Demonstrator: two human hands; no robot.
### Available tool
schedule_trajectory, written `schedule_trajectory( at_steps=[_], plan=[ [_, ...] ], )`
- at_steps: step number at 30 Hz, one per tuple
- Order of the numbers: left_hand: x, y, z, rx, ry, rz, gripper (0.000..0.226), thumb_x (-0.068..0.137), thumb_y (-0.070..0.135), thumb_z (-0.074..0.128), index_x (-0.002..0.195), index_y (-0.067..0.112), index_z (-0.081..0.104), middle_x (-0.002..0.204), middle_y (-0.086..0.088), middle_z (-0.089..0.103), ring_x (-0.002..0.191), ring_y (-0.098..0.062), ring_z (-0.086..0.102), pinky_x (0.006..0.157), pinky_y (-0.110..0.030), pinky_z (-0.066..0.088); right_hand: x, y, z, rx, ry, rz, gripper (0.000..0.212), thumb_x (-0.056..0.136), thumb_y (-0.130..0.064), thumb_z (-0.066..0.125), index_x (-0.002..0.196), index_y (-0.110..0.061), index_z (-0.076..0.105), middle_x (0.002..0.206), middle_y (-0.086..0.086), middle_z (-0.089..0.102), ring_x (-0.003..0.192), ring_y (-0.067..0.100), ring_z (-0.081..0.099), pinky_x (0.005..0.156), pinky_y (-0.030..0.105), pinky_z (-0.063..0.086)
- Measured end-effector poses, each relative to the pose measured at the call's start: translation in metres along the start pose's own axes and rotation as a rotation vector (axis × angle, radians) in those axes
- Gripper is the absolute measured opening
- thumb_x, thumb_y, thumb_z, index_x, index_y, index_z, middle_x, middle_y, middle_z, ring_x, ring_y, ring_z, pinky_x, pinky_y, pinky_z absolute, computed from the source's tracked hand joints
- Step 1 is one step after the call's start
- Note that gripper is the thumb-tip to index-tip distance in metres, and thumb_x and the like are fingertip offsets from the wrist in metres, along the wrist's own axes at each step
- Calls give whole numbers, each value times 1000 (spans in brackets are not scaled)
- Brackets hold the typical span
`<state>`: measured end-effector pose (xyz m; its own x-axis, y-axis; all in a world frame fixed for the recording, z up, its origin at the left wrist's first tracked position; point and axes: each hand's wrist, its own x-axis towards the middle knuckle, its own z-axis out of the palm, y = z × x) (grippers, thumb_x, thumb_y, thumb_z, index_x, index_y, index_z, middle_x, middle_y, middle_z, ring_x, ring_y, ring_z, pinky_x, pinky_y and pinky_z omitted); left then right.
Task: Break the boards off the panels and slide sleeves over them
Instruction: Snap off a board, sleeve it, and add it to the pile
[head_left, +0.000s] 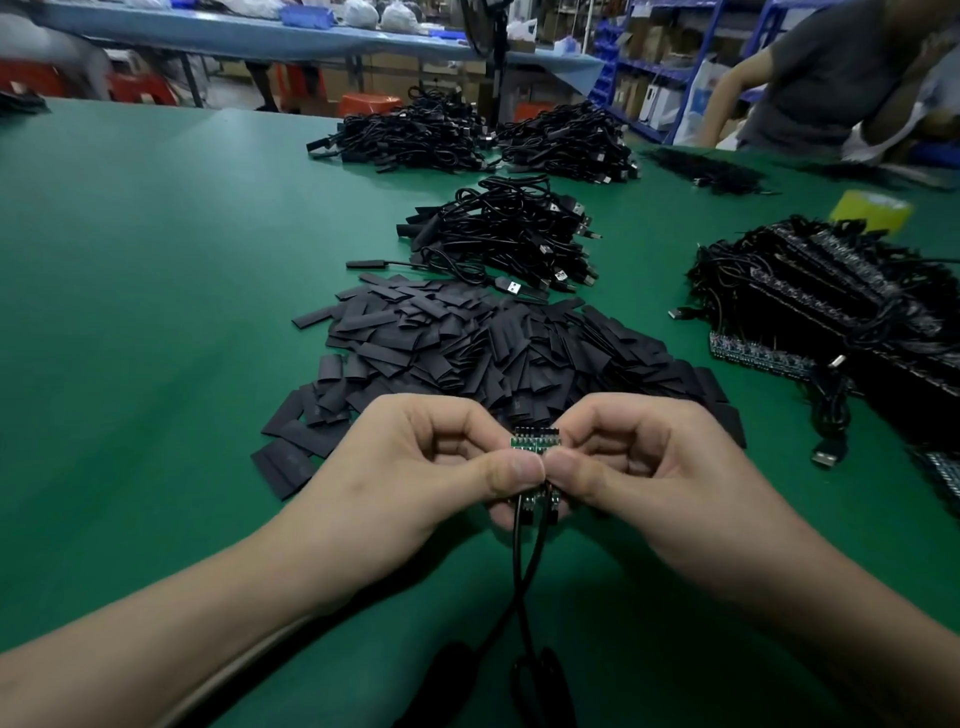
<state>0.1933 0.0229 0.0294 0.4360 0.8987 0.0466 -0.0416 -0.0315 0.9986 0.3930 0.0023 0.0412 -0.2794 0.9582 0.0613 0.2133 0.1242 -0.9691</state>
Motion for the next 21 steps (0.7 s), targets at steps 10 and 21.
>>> schedule_trajectory(
  at_steps=[10,21],
  plan=[
    [-1,0,1,-73,-80,-35,13,76,22,82,67,17,73,58,-4,68,48,-7,57,52,-11,43,0,9,1,222,-31,54,18,77,-21,73,83,-5,67,72,7,71,64,11,67,64,16,53],
    [-5,8,4,-49,-151,79,8,75,22,85,72,21,77,63,-1,71,52,-3,62,51,-12,46,-1,18,11,299,-43,44,18,83,-21,69,88,-3,66,81,20,73,76,20,68,72,22,57]
  ],
)
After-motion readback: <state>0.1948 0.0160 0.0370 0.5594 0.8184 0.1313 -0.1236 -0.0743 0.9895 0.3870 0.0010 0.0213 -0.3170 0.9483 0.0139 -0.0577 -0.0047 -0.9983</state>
